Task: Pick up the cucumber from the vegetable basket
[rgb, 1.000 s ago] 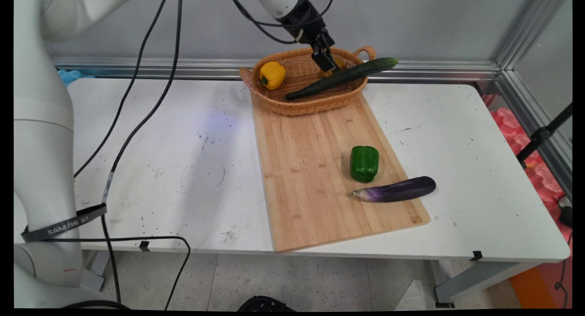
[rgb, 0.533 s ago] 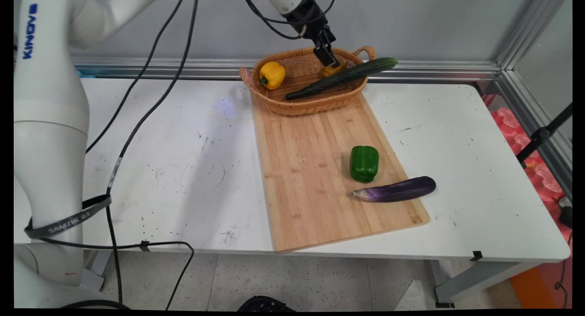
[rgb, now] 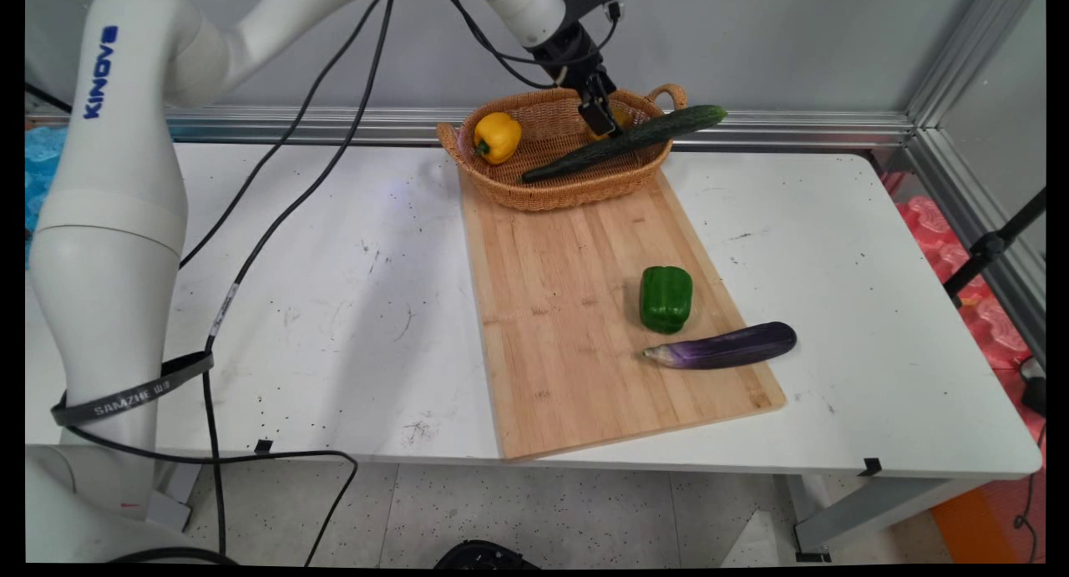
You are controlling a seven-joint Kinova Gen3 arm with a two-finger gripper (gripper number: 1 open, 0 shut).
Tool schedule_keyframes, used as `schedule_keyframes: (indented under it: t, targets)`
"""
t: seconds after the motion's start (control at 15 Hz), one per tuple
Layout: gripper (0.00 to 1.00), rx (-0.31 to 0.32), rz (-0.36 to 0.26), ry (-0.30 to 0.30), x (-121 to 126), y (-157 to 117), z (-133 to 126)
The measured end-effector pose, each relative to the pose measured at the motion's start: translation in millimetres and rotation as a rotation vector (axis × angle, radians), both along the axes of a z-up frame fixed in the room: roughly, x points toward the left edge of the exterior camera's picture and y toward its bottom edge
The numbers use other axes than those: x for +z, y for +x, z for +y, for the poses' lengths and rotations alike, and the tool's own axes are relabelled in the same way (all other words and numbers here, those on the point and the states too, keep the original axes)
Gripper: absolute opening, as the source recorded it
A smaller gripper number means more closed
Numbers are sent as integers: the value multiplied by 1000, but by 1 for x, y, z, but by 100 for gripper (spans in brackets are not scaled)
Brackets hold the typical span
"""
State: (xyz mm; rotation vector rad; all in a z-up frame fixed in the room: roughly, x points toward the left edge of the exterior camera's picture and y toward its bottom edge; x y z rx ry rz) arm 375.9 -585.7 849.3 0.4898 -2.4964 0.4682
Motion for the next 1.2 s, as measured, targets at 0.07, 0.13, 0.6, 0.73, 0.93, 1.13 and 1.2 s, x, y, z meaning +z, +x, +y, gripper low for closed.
schedule_keyframes:
  t: [0.07, 0.13, 0.6, 0.73, 0.93, 1.13, 1.2]
  targets:
    - [100, -1, 1, 3, -4, -1, -2]
    - [100, -1, 1, 5, -7, -1, -3]
    - [100, 1, 19, 37, -36, -10, -8]
    - [100, 4, 22, 44, -42, -11, -9]
    - [0, 5, 24, 53, -48, -12, -9]
    - [0, 2, 25, 65, -53, -13, -7]
    - [0, 2, 24, 68, -54, -13, -6]
